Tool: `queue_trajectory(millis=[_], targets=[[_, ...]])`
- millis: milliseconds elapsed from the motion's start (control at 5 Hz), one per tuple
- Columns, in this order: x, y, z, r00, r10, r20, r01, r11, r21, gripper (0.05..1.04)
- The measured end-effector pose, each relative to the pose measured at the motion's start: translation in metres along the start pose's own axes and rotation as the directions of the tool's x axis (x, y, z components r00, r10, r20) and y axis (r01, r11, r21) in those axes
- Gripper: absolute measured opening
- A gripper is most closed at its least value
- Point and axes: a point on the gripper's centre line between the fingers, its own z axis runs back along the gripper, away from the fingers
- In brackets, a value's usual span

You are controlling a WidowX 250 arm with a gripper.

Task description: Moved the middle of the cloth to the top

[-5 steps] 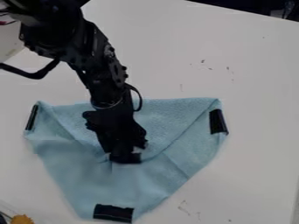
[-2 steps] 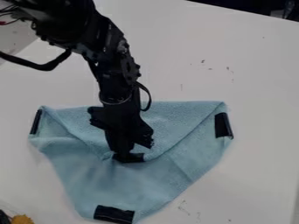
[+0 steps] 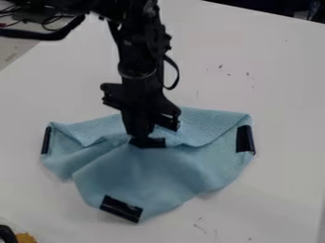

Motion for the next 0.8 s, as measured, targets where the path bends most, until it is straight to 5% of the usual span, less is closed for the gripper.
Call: queue_trajectory(millis=[200, 600, 800], targets=[[0.014, 0.0, 0.01, 0.998, 0.038, 0.041, -0.038, 0.999, -0.002, 0.067], [0.014, 0.001, -0.003, 0.994, 0.093, 0.053, -0.09, 0.995, -0.05, 0.089], [0.004, -0.001, -0.012, 0.993, 0.113, 0.038, -0.11, 0.992, -0.059, 0.252]])
